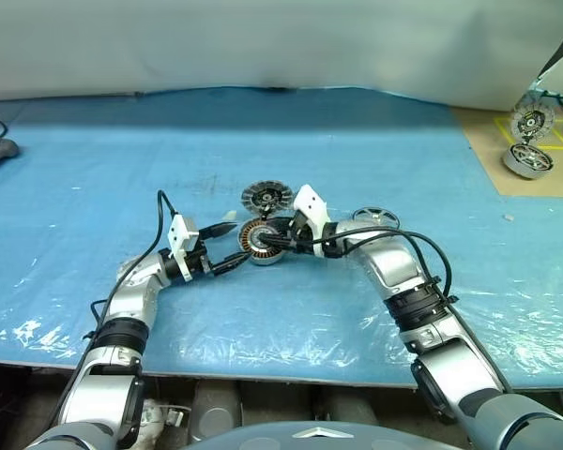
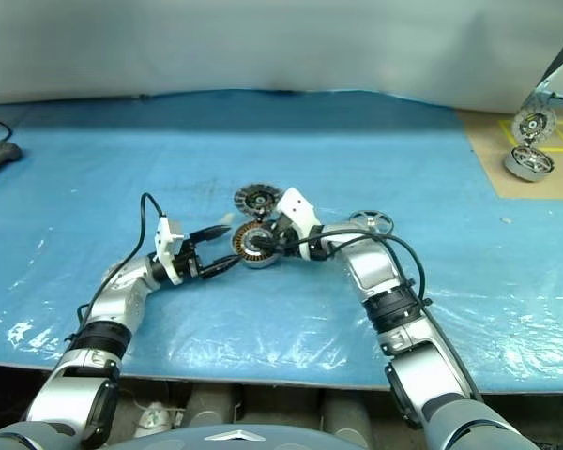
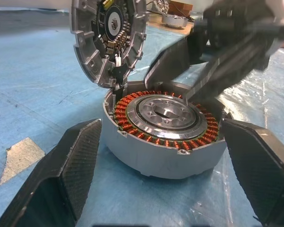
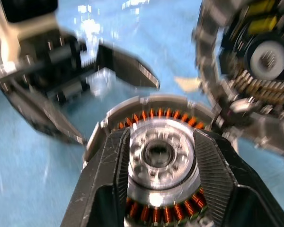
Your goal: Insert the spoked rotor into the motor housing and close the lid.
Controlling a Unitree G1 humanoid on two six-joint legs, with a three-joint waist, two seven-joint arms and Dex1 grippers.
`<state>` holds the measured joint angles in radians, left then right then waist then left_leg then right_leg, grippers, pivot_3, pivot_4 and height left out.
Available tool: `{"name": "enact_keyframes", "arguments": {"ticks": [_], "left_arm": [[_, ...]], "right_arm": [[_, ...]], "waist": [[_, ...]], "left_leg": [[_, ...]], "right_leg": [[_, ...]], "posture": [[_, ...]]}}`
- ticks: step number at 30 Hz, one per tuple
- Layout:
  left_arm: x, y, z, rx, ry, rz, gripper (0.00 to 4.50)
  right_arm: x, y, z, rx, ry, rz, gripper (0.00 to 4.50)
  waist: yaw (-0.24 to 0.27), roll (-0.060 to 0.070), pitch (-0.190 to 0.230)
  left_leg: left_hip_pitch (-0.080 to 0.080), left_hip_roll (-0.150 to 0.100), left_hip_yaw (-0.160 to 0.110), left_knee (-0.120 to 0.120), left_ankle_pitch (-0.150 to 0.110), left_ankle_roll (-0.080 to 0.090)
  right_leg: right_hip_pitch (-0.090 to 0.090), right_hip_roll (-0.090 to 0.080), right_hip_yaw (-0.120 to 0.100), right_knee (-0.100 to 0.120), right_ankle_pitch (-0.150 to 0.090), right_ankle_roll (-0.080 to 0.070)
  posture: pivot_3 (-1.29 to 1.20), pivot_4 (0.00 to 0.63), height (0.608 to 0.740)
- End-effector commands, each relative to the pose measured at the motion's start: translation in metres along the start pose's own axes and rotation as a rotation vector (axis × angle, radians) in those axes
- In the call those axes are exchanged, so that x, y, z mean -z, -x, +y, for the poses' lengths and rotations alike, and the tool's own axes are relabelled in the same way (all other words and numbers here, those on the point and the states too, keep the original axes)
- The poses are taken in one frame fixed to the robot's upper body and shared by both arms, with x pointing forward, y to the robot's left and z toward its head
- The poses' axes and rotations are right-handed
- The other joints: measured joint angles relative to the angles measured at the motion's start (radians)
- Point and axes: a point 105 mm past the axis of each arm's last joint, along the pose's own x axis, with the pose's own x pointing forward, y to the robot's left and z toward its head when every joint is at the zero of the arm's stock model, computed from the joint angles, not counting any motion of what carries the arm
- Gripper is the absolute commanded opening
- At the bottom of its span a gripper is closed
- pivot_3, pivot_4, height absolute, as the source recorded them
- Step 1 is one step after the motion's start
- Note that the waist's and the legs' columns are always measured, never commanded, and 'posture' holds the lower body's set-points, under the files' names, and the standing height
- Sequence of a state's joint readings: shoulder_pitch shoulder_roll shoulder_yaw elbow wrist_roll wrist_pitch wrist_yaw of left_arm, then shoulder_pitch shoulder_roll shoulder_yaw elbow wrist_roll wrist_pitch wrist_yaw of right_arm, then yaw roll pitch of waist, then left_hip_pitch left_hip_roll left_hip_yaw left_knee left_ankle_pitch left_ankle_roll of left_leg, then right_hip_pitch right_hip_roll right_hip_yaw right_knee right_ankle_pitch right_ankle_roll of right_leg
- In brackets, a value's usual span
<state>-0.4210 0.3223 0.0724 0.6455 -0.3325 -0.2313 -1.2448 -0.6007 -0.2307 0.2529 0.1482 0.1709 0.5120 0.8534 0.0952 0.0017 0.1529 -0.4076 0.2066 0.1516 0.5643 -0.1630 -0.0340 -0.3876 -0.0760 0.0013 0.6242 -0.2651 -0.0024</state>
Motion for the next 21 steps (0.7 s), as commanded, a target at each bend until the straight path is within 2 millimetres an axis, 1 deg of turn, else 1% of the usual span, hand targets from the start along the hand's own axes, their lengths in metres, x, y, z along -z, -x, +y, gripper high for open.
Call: {"name": "enact_keyframes", "arguments": {"ticks": [1, 3, 4, 7, 9, 13, 15, 18, 19, 21], "left_arm": [[-0.01, -0.001, -0.001, 0.018, -0.035, -0.026, 4.33], [-0.01, -0.001, -0.002, 0.021, -0.036, -0.026, 4.33], [-0.01, -0.001, -0.002, 0.022, -0.036, -0.028, 4.33], [-0.011, -0.001, -0.002, 0.022, -0.038, -0.03, 4.33], [-0.011, -0.001, -0.003, 0.028, -0.039, -0.03, 4.33], [-0.01, -0.001, -0.005, 0.031, -0.042, -0.027, 4.33], [-0.01, -0.001, -0.004, 0.029, -0.043, -0.025, 4.33], [-0.01, -0.001, -0.004, 0.028, -0.045, -0.023, 4.33], [-0.01, -0.001, -0.004, 0.028, -0.045, -0.023, 4.33], [-0.01, -0.001, -0.004, 0.028, -0.043, -0.022, 4.33]], "right_arm": [[-0.02, -0.002, 0.003, 0.0, 0.038, -0.074, 0.92], [-0.015, -0.005, 0.004, 0.008, 0.056, -0.062, 0.24], [-0.01, -0.008, 0.002, 0.019, 0.047, -0.045, 0.05], [0.004, -0.015, 0.001, 0.024, 0.023, 0.007, 0.05], [0.003, -0.017, 0.0, 0.022, 0.011, 0.0, 0.05], [0.01, -0.02, 0.001, 0.015, 0.027, 0.029, 0.05], [0.024, -0.022, -0.001, 0.027, 0.079, 0.097, 0.05], [0.049, -0.021, -0.001, 0.031, 0.205, 0.22, 0.05], [0.055, -0.021, -0.002, 0.036, 0.219, 0.248, 0.05], [0.066, -0.019, -0.004, 0.046, 0.302, 0.304, 0.05]], "waist": [[0.0, 0.0, 0.0], [-0.001, 0.0, 0.0], [-0.001, 0.0, 0.0], [-0.002, 0.0, 0.0], [-0.002, 0.0, 0.0], [-0.002, 0.0, 0.0], [-0.002, 0.0, 0.0], [-0.002, 0.0, 0.0], [-0.003, 0.0, 0.0], [-0.003, -0.001, -0.001]], "left_leg": [[0.0, 0.0, 0.0, 0.0, 0.0, 0.0], [0.0, 0.0, 0.0, 0.0, 0.0, 0.0], [0.0, 0.0, 0.0, 0.0, 0.0, 0.0], [0.0, 0.0, 0.0, 0.0, 0.0, 0.0], [0.0, 0.0, 0.0, 0.0, 0.0, 0.0], [-0.001, 0.0, 0.0, 0.0, 0.0, 0.0], [-0.001, 0.0, 0.0, 0.0, 0.0, 0.0], [0.0, 0.0, 0.0, 0.0, 0.0, 0.0], [0.002, 0.0, 0.0, 0.0, 0.0, 0.0], [0.004, 0.0, 0.0, 0.0, 0.0, 0.0]], "right_leg": [[0.0, 0.0, 0.0, 0.0, 0.0, 0.0], [0.0, 0.0, 0.0, 0.0, 0.0, 0.0], [0.0, 0.0, 0.0, 0.0, 0.0, 0.0], [0.0, 0.0, 0.0, 0.0, 0.0, 0.0], [0.0, 0.0, 0.0, 0.0, 0.0, 0.0], [-0.001, 0.0, 0.0, 0.0, 0.0, 0.0], [-0.001, 0.0, 0.0, 0.0, 0.0, 0.0], [0.0, 0.0, 0.0, 0.0, 0.0, 0.0], [0.002, 0.0, 0.0, 0.0, 0.0, 0.0], [0.004, 0.0, 0.0, 0.0, 0.0, 0.0]], "posture": [[0.0, 0.15, 0.74], [0.0, 0.15, 0.74], [0.0, 0.15, 0.74], [0.0, 0.15, 0.74], [0.0, 0.15, 0.74], [0.0, 0.15, 0.74], [0.0, 0.15, 0.74], [0.0, 0.15, 0.74], [0.0, 0.15, 0.74], [0.0, 0.15, 0.74]]}}
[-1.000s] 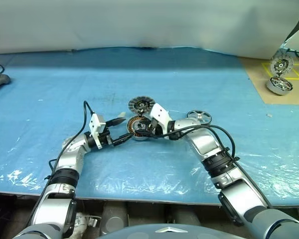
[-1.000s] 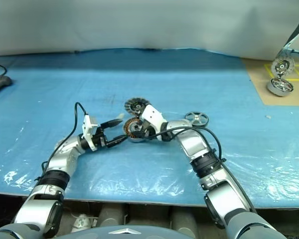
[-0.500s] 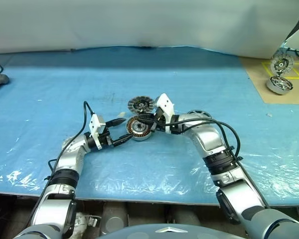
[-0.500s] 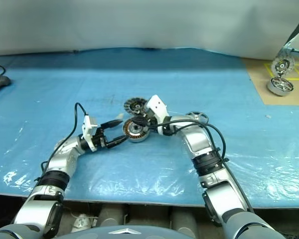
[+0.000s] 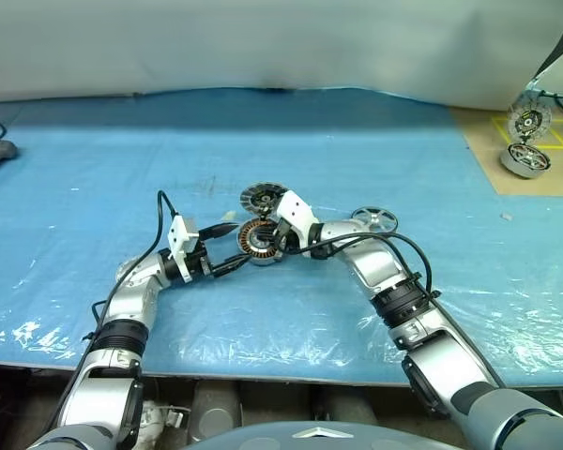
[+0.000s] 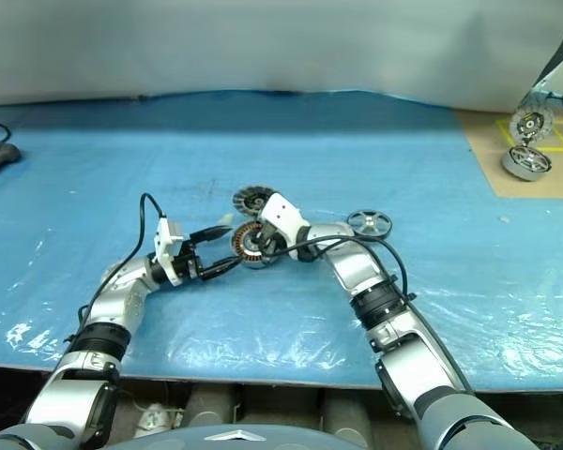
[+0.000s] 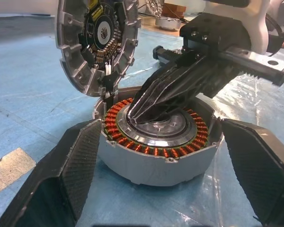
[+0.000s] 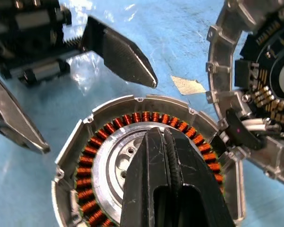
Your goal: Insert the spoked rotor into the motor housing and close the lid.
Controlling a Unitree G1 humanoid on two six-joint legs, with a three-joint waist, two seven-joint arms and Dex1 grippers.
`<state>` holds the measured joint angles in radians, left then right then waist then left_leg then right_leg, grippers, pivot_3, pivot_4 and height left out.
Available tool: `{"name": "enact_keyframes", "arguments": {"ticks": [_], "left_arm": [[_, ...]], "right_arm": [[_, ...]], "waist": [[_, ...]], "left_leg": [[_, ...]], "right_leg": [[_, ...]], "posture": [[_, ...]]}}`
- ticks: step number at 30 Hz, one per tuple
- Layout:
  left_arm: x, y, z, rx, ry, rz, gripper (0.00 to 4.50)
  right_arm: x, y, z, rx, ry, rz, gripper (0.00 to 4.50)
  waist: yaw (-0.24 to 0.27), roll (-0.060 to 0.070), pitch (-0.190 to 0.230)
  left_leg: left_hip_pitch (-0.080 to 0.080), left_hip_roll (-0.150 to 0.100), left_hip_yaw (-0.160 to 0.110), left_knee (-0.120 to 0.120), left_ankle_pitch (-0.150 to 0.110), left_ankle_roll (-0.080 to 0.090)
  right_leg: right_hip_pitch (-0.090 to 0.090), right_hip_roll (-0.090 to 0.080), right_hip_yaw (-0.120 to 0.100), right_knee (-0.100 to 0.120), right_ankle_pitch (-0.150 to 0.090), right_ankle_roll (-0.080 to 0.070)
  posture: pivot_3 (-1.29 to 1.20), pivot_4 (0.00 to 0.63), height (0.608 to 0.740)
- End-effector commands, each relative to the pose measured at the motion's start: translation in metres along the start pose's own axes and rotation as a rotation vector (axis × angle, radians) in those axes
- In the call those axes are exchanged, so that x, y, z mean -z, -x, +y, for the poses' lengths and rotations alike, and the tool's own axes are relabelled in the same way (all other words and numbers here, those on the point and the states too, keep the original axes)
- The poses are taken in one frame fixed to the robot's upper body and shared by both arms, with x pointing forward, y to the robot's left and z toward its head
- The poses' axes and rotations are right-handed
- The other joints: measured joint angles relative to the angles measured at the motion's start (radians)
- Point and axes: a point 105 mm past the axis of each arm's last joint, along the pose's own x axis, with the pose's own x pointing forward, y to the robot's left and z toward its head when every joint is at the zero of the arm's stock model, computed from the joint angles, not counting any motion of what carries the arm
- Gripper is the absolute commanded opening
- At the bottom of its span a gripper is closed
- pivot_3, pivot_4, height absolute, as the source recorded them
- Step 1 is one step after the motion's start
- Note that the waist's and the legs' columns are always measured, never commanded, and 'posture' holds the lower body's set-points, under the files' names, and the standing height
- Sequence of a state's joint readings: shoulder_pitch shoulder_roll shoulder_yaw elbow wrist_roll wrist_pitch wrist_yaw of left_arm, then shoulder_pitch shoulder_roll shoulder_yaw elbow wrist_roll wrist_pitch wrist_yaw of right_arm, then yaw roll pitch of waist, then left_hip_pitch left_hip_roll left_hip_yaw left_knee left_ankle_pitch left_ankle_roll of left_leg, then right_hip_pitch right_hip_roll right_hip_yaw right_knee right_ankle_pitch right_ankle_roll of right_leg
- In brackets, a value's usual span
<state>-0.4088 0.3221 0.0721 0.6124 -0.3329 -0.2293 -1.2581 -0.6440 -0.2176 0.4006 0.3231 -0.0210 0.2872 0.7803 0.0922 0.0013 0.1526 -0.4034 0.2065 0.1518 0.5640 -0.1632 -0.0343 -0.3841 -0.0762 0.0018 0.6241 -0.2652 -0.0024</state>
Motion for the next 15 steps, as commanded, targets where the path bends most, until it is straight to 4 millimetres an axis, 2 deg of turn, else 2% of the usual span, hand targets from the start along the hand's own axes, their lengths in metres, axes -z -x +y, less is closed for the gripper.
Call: {"name": "enact_keyframes", "arguments": {"ticks": [1, 6, 13, 15], "left_arm": [[-0.006, -0.001, 0.0, 0.008, -0.027, -0.015, 4.33], [-0.005, -0.001, -0.003, 0.015, -0.024, -0.016, 4.33], [-0.008, -0.001, -0.003, 0.016, -0.023, -0.025, 4.33], [-0.008, -0.001, -0.003, 0.015, -0.022, -0.026, 4.33]], "right_arm": [[0.045, -0.001, 0.01, -0.012, 0.071, 0.178, 0.05], [0.044, 0.002, 0.011, -0.015, 0.021, 0.145, 0.05], [-0.01, 0.016, 0.0, -0.014, -0.184, -0.136, 0.05], [-0.017, 0.018, 0.0, -0.027, -0.203, -0.161, 0.05]], "waist": [[0.0, 0.0, -0.001], [0.0, -0.001, -0.001], [0.002, -0.001, -0.001], [0.002, -0.001, -0.001]], "left_leg": [[0.001, 0.0, 0.0, 0.0, 0.0, 0.0], [0.005, 0.0, 0.0, 0.0, 0.0, 0.0], [0.0, 0.0, 0.0, 0.0, 0.0, 0.0], [-0.002, 0.0, 0.0, 0.0, 0.0, 0.0]], "right_leg": [[0.0, 0.0, 0.0, 0.0, 0.0, 0.0], [0.004, 0.0, 0.001, 0.0, -0.002, -0.004], [0.001, 0.0, 0.0, -0.001, 0.0, 0.0], [-0.002, 0.0, 0.0, -0.001, 0.0, 0.0]], "posture": [[0.0, 0.15, 0.74], [0.0, 0.15, 0.74], [0.0, 0.15, 0.74], [0.0, 0.15, 0.74]]}}
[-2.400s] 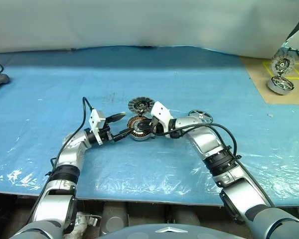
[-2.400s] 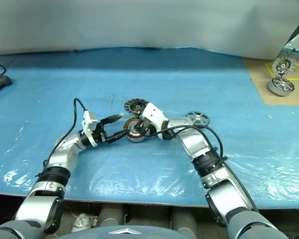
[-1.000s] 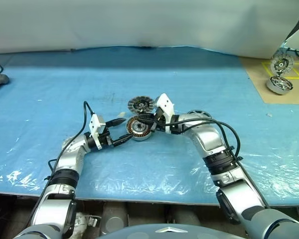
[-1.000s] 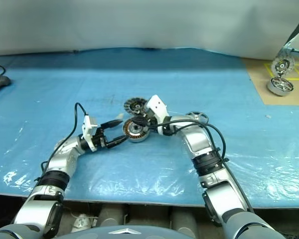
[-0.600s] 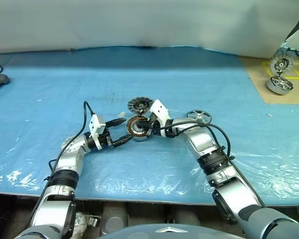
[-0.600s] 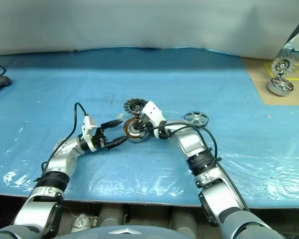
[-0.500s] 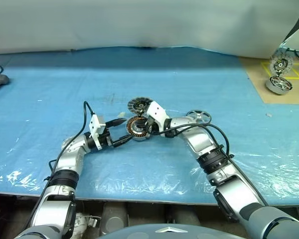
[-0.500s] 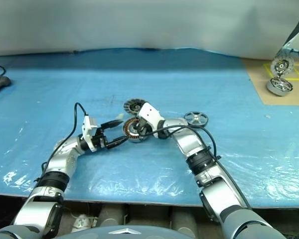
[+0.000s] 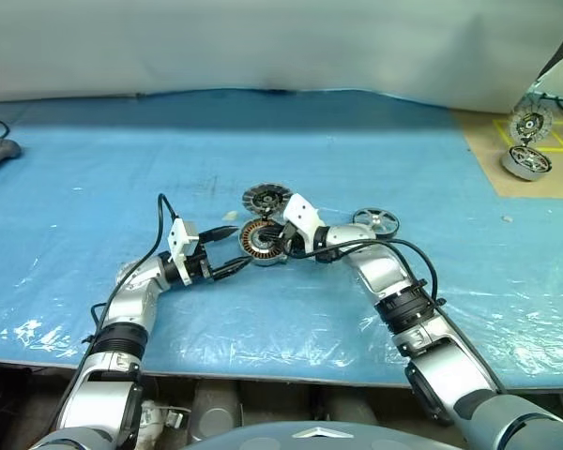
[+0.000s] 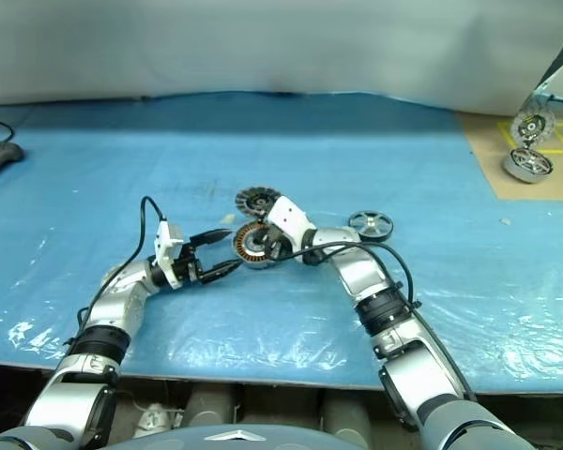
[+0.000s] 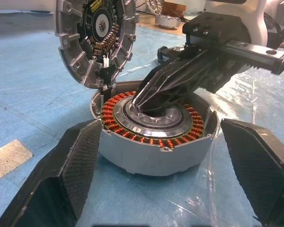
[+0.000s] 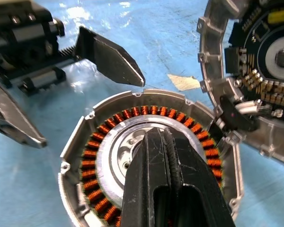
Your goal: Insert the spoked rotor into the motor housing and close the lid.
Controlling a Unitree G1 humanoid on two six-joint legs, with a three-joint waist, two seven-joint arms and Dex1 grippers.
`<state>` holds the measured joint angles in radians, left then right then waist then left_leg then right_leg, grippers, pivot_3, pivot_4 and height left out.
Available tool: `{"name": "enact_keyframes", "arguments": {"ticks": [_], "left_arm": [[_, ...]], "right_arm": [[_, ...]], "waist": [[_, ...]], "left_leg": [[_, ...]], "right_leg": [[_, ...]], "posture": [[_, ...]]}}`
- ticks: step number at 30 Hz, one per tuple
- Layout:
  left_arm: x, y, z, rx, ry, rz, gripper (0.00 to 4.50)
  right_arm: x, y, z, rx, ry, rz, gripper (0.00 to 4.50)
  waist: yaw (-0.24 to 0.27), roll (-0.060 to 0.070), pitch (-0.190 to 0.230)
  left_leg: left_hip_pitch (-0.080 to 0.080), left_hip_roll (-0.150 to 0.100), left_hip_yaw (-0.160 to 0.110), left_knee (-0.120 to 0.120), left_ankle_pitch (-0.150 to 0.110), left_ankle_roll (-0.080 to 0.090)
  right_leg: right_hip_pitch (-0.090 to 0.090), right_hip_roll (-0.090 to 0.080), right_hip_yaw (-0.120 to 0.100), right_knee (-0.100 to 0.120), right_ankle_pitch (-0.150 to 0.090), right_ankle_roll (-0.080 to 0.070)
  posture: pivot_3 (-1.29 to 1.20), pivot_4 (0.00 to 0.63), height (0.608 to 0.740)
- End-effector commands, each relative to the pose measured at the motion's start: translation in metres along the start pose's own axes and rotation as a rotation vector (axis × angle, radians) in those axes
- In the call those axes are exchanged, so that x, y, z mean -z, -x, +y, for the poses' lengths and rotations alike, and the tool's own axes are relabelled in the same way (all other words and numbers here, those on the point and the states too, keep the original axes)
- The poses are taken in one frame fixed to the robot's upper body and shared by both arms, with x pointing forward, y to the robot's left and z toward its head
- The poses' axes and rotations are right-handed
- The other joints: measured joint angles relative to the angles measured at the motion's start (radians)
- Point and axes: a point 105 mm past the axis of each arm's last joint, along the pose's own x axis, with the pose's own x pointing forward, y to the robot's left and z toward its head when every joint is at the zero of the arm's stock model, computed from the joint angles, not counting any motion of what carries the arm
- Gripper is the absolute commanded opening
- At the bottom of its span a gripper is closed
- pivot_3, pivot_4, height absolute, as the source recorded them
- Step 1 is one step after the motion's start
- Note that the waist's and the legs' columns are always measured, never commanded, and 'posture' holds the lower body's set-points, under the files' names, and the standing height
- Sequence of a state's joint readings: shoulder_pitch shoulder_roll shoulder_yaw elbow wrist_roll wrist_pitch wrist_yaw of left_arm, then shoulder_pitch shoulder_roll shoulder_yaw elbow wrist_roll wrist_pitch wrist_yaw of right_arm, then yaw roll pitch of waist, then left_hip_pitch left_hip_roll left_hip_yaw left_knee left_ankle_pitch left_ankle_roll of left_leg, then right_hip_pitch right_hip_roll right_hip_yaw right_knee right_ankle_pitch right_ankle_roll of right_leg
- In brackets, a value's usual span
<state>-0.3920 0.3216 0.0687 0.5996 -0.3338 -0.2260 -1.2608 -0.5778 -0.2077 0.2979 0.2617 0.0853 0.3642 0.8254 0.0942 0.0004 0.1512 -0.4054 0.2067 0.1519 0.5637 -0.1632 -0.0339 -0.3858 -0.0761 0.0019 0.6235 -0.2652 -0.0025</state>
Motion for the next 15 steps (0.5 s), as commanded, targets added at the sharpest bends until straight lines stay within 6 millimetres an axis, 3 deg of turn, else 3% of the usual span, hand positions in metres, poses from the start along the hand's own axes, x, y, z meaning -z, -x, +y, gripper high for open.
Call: {"name": "enact_keyframes", "arguments": {"ticks": [1, 11, 13, 15], "left_arm": [[-0.011, -0.002, 0.0, 0.012, -0.028, -0.03, 4.33], [-0.012, -0.003, -0.003, 0.017, -0.032, -0.032, 4.33], [-0.012, -0.003, -0.002, 0.015, -0.031, -0.031, 4.33], [-0.012, -0.002, -0.002, 0.014, -0.028, -0.032, 4.33]], "right_arm": [[-0.02, 0.003, 0.004, -0.038, -0.02, -0.066, 0.05], [0.029, -0.007, 0.003, 0.004, 0.149, 0.165, 0.05], [0.025, -0.006, 0.003, 0.002, 0.126, 0.14, 0.05], [0.006, -0.002, 0.001, 0.004, 0.043, 0.044, 0.05]], "waist": [[0.0, 0.0, 0.0], [-0.004, 0.0, 0.0], [-0.003, 0.0, 0.0], [-0.003, 0.0, 0.0]], "left_leg": [[0.0, 0.0, 0.0, 0.0, 0.0, 0.0], [0.001, 0.0, 0.0, -0.001, 0.0, 0.0], [0.002, 0.0, 0.0, -0.001, 0.0, 0.0], [0.002, 0.0, 0.001, -0.001, 0.0, 0.0]], "right_leg": [[0.0, 0.0, 0.0, 0.0, 0.0, 0.0], [0.0, 0.0, 0.0, 0.0, 0.0, 0.0], [0.001, 0.0, 0.0, 0.0, -0.001, -0.002], [0.001, 0.0, 0.001, 0.0, -0.002, -0.003]], "posture": [[0.0, 0.15, 0.74], [0.0, 0.15, 0.74], [0.0, 0.15, 0.74], [0.0, 0.15, 0.74]]}}
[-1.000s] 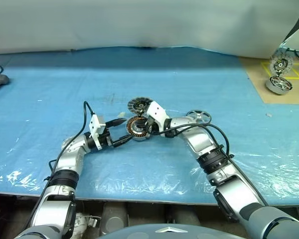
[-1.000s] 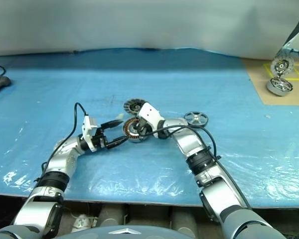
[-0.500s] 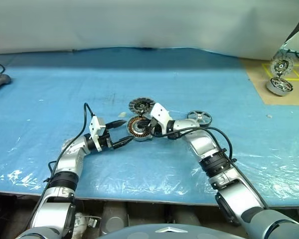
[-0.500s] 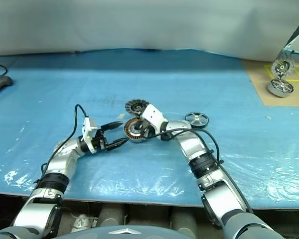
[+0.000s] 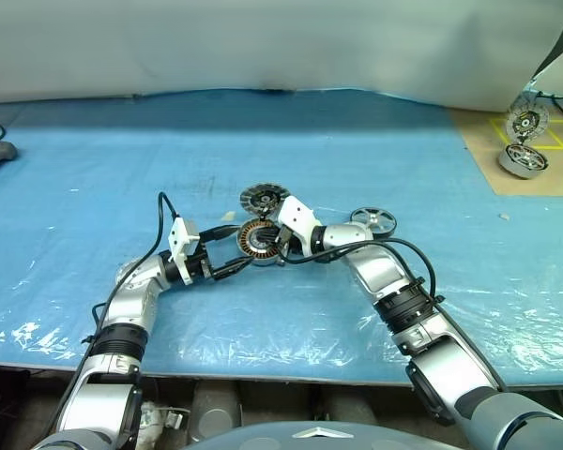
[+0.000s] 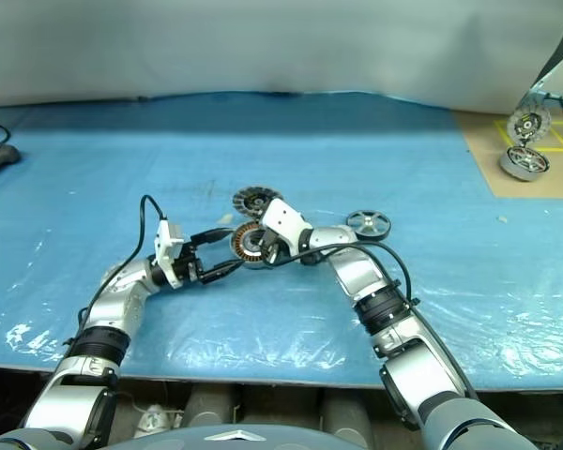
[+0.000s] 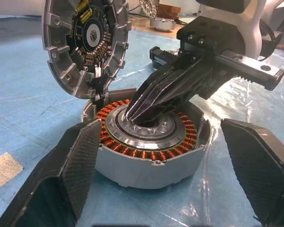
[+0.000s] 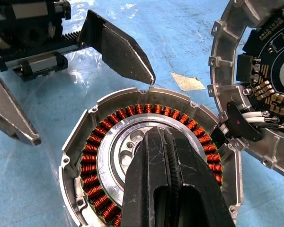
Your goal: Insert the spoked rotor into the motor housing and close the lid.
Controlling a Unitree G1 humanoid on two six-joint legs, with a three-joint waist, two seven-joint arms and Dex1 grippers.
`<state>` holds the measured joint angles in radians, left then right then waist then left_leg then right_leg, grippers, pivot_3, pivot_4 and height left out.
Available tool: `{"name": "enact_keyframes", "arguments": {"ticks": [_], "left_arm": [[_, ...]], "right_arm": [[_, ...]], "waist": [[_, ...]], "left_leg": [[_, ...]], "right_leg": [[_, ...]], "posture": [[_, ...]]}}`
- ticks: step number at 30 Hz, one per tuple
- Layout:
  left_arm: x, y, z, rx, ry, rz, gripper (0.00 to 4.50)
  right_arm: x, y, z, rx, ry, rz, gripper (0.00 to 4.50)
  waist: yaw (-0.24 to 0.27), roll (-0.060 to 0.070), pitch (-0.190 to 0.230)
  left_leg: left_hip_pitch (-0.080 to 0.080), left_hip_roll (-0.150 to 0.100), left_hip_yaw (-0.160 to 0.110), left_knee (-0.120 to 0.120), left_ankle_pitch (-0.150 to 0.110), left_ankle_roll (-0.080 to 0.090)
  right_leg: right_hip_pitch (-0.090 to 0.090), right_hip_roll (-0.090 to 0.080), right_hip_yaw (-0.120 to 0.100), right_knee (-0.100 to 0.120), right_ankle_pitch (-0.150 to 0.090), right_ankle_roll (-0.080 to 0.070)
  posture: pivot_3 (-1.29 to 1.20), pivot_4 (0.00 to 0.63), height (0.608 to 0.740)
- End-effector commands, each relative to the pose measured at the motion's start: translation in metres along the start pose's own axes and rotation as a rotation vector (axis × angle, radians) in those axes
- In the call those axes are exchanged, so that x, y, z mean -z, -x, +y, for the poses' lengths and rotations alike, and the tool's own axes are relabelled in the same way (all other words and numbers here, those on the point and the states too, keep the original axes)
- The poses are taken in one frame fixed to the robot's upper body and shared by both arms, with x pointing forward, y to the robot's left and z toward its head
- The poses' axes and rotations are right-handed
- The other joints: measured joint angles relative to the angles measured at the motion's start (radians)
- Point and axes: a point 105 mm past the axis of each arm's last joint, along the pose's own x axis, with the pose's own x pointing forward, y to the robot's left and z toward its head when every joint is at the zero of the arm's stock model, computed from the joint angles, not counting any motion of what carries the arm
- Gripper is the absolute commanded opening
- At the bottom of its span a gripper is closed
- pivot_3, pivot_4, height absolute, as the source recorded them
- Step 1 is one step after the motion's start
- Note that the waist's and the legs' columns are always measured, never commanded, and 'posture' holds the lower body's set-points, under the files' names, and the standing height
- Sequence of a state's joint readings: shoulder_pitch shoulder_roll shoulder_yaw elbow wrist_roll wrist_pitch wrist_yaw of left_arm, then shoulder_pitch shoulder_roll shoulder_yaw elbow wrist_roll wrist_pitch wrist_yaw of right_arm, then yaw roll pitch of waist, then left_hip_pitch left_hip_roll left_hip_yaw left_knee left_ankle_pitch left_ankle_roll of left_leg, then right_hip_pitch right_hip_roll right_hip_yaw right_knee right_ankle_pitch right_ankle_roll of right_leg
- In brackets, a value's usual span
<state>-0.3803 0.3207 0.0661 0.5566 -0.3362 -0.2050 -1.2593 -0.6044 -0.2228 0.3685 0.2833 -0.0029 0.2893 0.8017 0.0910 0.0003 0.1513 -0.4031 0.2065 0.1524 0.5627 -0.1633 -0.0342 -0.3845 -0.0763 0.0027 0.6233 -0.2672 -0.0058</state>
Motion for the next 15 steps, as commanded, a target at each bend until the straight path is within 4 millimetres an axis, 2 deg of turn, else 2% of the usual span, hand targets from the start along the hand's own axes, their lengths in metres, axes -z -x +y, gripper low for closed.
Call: {"name": "enact_keyframes", "arguments": {"ticks": [1, 6, 9, 15], "left_arm": [[-0.01, -0.001, 0.001, 0.0, -0.015, -0.036, 4.33], [-0.019, 0.0, 0.004, 0.002, -0.002, -0.067, 4.33], [-0.022, 0.0, -0.002, 0.021, -0.015, -0.067, 4.33], [-0.026, 0.0, -0.004, 0.016, 0.002, -0.087, 4.33]], "right_arm": [[-0.003, 0.01, -0.001, -0.006, -0.134, -0.057, 0.05], [-0.022, 0.04, -0.003, -0.027, -0.181, -0.13, 0.05], [-0.022, 0.063, 0.001, -0.023, -0.146, -0.104, 0.05], [-0.019, 0.103, -0.004, 0.123, -0.13, -0.077, 0.05]], "waist": [[0.001, 0.0, 0.0], [0.007, -0.001, 0.001], [0.007, -0.001, 0.001], [0.005, -0.002, 0.001]], "left_leg": [[0.0, 0.0, 0.0, 0.0, 0.0, 0.0], [-0.005, 0.0, 0.0, 0.0, 0.0, 0.0], [-0.007, 0.0, -0.001, 0.0, 0.0, 0.0], [-0.005, 0.0, 0.0, -0.001, 0.0, 0.0]], "right_leg": [[0.0, 0.0, 0.0, 0.0, 0.0, 0.0], [-0.003, 0.0, -0.001, -0.001, 0.002, 0.003], [-0.004, 0.0, -0.002, -0.001, 0.002, 0.004], [-0.004, 0.0, -0.001, -0.001, 0.002, 0.004]], "posture": [[0.0, 0.15, 0.74], [0.0, 0.15, 0.74], [0.0, 0.15, 0.74], [0.0, 0.15, 0.74]]}}
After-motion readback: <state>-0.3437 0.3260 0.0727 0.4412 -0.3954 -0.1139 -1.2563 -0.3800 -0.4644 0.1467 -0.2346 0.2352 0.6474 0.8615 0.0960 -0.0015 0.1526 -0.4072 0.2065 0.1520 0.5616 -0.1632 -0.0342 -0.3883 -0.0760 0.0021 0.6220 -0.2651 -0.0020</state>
